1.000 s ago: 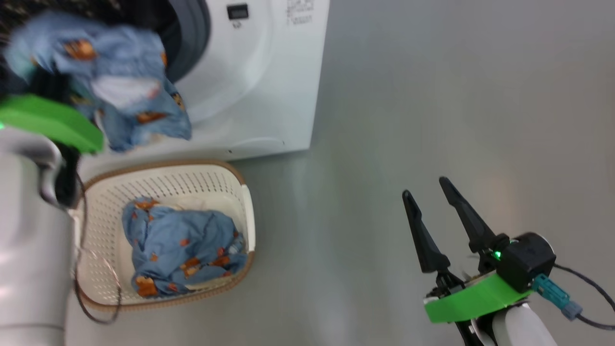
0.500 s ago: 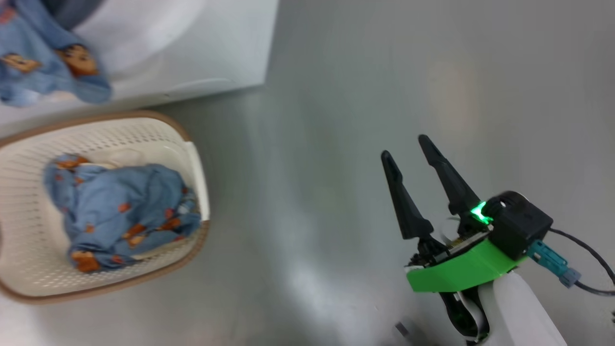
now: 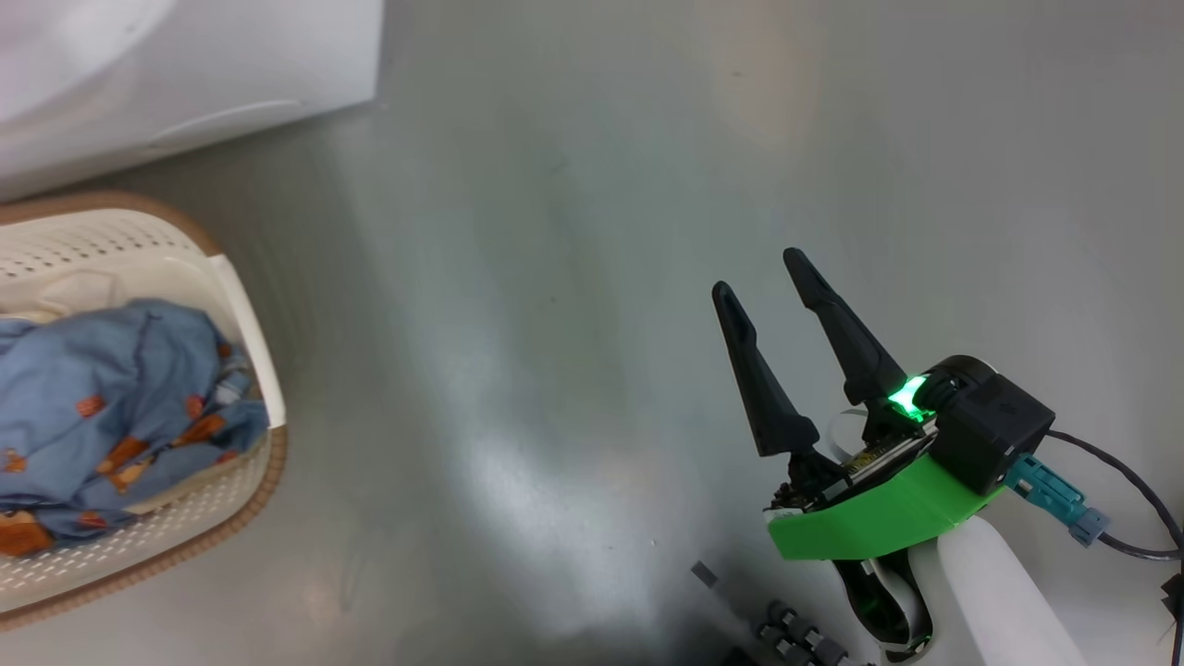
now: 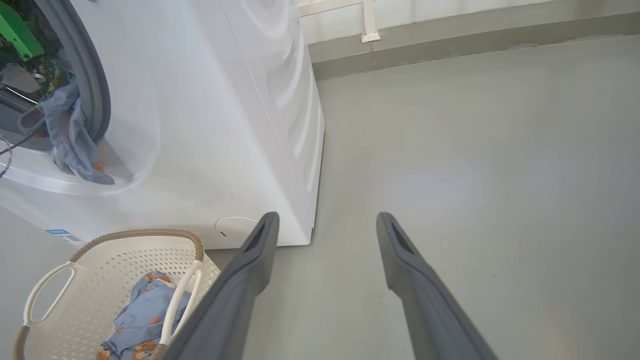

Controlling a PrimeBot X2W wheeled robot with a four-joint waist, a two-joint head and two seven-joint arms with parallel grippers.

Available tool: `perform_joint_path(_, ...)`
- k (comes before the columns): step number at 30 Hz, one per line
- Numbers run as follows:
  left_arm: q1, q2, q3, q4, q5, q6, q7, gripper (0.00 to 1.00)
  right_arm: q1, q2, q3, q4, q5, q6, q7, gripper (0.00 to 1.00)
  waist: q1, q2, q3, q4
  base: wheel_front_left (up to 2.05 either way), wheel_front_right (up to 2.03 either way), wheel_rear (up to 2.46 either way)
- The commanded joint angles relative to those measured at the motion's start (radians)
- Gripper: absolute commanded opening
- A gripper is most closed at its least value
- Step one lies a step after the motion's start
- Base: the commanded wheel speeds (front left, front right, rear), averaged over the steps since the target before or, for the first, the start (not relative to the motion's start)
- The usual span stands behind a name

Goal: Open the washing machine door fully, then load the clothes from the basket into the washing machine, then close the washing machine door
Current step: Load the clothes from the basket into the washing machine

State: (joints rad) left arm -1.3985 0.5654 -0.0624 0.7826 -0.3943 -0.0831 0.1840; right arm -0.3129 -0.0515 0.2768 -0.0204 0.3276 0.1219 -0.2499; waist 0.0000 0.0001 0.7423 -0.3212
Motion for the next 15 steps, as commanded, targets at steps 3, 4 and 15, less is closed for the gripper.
perform_joint_path(3,-0.060,0.075,-0.002,-0.050,0.050,0.025,-0.119,0.00,0.002,0.001,0.026,-0.024,0.017,0.009,-0.012,1.00,0.0000,-0.0001,0.031,-0.023,0.00,0.00,0.00)
perform_joint_path(4,-0.072,0.077,-0.007,-0.051,0.062,0.030,-0.155,0.00,0.001,0.001,0.027,-0.024,0.017,0.009,-0.012,1.00,0.0000,-0.0001,0.033,-0.022,0.00,0.00,0.00)
perform_joint_path(15,-0.195,0.064,-0.024,-0.083,0.132,0.078,-0.436,0.00,-0.010,0.001,0.033,-0.028,0.012,0.009,-0.012,1.00,0.0000,-0.0001,0.045,-0.001,0.00,0.00,0.00)
